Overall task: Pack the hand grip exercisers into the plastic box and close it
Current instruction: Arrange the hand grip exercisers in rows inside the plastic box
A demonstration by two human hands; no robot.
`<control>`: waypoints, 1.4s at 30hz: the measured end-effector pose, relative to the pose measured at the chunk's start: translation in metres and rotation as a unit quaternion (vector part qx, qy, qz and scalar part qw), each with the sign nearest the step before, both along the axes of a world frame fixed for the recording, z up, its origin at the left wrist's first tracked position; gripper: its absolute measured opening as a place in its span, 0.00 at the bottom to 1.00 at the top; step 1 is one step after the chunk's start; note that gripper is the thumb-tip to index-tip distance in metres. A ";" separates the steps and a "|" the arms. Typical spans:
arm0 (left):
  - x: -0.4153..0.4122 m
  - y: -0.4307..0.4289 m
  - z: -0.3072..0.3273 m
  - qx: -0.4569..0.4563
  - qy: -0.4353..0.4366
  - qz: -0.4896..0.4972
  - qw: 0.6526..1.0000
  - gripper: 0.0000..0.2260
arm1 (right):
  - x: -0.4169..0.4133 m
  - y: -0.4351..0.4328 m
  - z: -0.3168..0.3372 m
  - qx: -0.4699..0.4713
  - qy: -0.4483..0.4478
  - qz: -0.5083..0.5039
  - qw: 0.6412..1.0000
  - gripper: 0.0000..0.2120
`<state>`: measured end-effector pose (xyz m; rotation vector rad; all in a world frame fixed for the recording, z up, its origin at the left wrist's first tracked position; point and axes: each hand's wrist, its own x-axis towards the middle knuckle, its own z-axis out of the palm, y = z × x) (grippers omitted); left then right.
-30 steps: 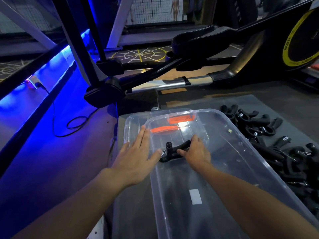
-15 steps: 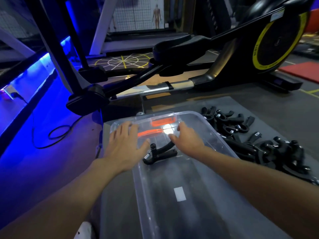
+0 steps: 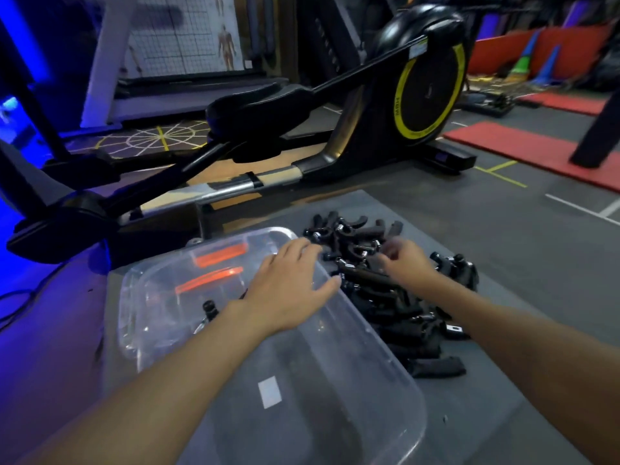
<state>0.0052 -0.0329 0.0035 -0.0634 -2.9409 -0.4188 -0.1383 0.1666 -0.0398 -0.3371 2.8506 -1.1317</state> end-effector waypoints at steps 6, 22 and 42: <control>-0.017 0.007 -0.022 -0.055 -0.080 0.014 0.995 0.45 | -0.026 0.038 -0.073 0.074 -0.062 -0.022 0.995 0.24; -0.023 0.001 -0.023 -0.110 -0.126 0.010 0.986 0.47 | -0.075 0.029 -0.107 0.049 -0.169 -0.006 0.984 0.48; -0.022 0.001 -0.024 -0.099 -0.120 0.004 0.988 0.52 | -0.078 0.025 -0.107 -0.089 -0.227 -0.021 0.970 0.44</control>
